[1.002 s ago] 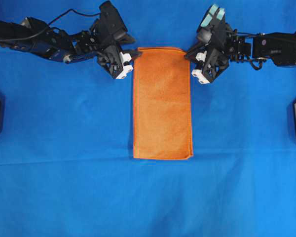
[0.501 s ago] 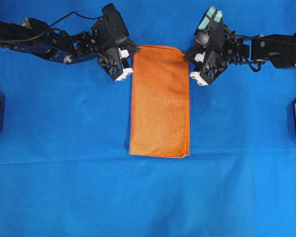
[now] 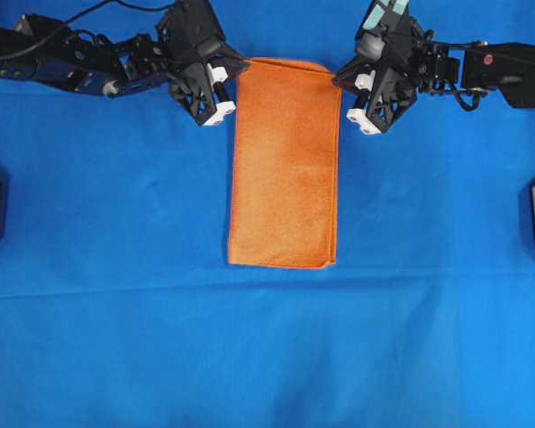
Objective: Fold the orange towel.
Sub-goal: 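Grasp the far corners and fold them toward the near end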
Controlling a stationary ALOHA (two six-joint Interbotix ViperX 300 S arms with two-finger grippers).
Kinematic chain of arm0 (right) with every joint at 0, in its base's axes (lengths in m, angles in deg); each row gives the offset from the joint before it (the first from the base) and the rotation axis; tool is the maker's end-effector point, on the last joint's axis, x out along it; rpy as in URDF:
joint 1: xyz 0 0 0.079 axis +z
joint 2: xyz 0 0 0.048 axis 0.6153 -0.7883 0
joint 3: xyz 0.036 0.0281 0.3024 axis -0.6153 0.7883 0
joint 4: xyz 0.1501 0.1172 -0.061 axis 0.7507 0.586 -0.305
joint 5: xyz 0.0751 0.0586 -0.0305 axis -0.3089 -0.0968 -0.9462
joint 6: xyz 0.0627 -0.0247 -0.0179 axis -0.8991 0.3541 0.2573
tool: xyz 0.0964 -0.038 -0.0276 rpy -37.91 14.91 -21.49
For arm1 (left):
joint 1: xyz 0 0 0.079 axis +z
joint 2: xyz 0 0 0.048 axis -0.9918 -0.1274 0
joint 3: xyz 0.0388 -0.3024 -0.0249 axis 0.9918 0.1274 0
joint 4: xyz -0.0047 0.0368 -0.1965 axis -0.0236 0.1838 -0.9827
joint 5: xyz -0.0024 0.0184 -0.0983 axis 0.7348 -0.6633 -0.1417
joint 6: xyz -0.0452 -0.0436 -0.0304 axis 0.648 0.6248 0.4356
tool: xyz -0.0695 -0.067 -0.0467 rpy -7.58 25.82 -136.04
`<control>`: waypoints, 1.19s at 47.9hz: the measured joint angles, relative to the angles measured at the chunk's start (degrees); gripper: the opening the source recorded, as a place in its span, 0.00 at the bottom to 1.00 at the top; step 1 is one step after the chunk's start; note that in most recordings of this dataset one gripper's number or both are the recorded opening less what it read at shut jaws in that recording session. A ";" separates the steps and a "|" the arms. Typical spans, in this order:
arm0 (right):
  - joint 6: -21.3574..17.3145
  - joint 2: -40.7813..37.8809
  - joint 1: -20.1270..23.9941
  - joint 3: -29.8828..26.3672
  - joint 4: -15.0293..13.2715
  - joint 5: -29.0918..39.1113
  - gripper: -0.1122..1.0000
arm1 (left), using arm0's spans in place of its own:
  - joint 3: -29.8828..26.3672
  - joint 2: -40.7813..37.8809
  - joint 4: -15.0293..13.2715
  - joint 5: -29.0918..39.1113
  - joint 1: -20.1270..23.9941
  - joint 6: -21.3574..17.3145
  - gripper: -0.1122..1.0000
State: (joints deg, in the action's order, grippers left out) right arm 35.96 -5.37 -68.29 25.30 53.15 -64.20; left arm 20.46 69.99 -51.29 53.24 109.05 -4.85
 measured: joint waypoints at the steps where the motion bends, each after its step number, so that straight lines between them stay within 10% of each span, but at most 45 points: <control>1: 0.00 0.00 0.00 -0.18 0.00 0.26 0.14 | 0.00 0.00 0.00 0.09 0.00 0.00 0.14; 20: 0.00 6.50 1.93 0.18 -0.09 3.16 0.14 | 0.79 7.29 0.00 6.42 -2.20 0.09 0.14; 57: -9.58 14.33 26.89 5.89 4.57 11.69 0.14 | 7.12 16.44 -0.09 15.21 -23.64 9.05 0.14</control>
State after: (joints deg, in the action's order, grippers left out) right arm 26.38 8.96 -41.40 31.19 57.72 -52.51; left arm 27.58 86.42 -51.38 68.45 85.40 4.20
